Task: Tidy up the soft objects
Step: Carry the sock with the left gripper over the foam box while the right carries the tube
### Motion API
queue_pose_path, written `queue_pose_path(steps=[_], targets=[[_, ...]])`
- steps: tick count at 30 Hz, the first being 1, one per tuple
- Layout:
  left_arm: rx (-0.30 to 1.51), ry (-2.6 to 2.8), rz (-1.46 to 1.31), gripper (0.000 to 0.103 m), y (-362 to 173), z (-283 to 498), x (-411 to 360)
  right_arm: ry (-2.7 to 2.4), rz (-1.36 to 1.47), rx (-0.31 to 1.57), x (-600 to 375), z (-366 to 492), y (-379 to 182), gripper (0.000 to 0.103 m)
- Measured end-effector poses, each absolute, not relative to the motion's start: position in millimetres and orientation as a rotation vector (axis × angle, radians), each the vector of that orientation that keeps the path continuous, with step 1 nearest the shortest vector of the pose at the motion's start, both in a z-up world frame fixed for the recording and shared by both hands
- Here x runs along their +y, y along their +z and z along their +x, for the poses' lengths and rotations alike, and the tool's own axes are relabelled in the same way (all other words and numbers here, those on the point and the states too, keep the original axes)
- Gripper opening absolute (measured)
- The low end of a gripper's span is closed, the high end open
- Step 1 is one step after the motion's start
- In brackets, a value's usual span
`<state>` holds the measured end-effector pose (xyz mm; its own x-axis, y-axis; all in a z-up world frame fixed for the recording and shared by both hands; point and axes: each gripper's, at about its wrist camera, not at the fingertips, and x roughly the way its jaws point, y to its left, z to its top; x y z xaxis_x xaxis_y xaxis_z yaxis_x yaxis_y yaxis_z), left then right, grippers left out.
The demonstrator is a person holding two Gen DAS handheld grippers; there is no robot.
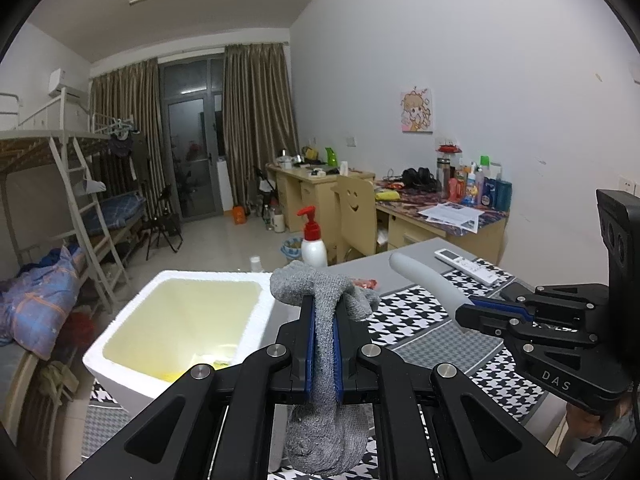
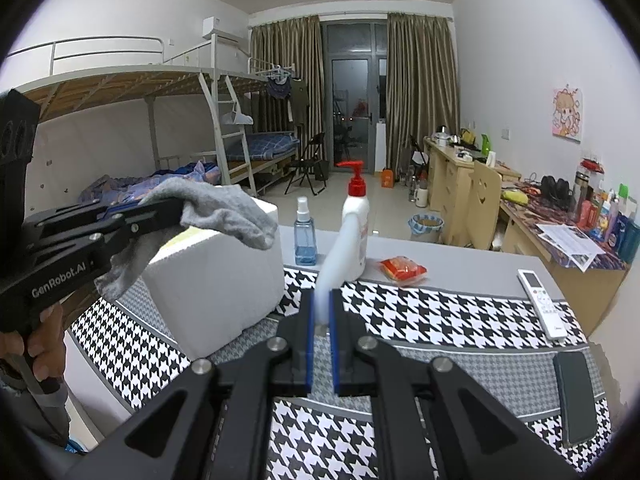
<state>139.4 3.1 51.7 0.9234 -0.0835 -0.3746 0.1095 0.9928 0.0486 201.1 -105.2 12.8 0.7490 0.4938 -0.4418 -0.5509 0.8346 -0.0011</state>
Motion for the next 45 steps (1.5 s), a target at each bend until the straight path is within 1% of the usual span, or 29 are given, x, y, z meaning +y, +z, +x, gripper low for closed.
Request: queue_pose_path(steps=[45], targets=[[0.31, 0.108, 0.01, 0.008, 69, 117, 71, 0.702, -0.168, 0.38, -42, 201, 39, 0.009]])
